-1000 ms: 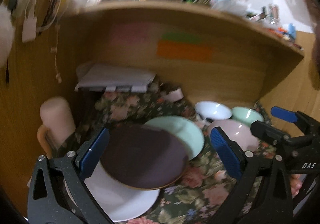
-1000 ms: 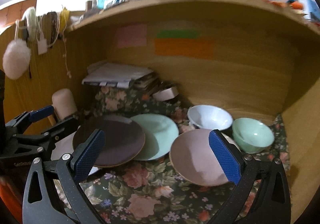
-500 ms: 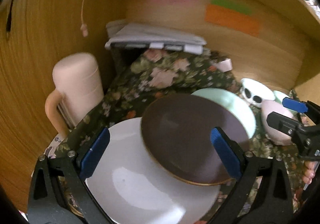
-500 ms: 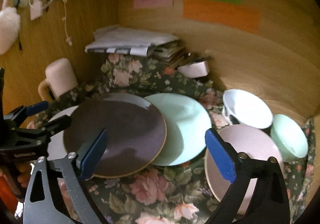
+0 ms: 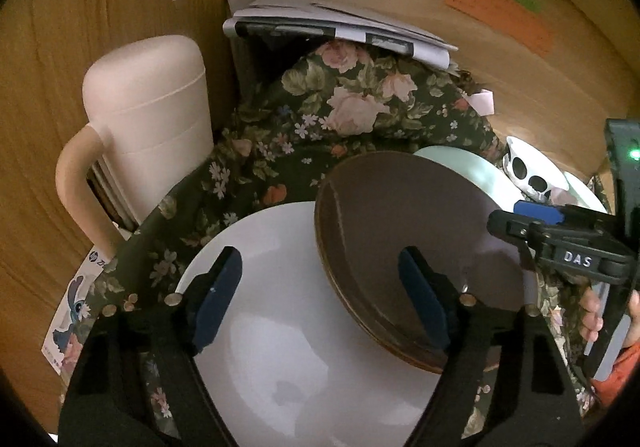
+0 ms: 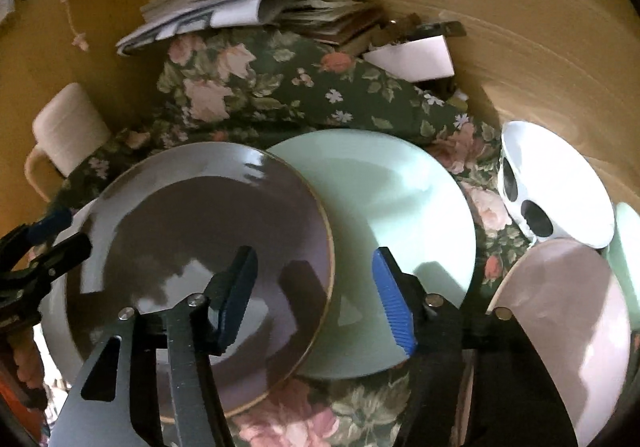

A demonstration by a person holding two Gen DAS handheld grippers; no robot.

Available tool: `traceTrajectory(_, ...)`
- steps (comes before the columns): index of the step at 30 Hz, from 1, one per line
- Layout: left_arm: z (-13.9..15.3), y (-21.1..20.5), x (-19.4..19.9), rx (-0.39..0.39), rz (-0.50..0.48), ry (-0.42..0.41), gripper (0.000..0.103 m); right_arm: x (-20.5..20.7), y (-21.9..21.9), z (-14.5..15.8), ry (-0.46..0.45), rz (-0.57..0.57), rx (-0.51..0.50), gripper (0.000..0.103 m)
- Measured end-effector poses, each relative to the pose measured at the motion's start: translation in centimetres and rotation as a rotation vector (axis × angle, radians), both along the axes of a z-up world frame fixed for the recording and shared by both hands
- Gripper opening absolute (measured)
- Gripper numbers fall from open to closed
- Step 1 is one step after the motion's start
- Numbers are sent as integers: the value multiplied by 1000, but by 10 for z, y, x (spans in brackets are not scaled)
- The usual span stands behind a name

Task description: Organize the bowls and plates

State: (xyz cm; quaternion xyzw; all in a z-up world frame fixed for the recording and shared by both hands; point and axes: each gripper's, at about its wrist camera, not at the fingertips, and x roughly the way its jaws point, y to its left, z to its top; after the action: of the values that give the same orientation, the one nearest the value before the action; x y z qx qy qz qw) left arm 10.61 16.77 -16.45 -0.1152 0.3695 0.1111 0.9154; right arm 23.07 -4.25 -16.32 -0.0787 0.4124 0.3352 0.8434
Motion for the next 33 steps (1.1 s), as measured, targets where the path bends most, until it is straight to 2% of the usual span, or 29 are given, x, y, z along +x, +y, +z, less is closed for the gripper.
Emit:
traceTrajectory(3, -2, 0, 3, -15, -9, 6, 74, 4, 2, 1, -3, 4, -5, 53)
traceTrajectory(7, -2, 0, 6, -30, -24, 13, 66, 11, 7, -1, 26, 21, -2, 40)
traceTrajectory(12, -3, -1, 7, -50, -39, 18, 53, 19, 9, -6, 59, 29, -9, 36)
traceTrajectory(20, -8, -2, 9, -87, -59, 29, 42, 17, 14, -7, 76, 57, -2, 33)
traceTrajectory(22, -7, -2, 9, -89, -65, 29, 37, 15, 17, -6, 72, 58, -5, 33)
traceTrajectory(29, -9, -1, 4, -86, -68, 40, 32, -3, 19, 2, 44, 89, -6, 33)
traceTrajectory(33, -12, 10, 1, -132, -43, 48, 32, -13, 20, 4, 34, 110, 4, 33)
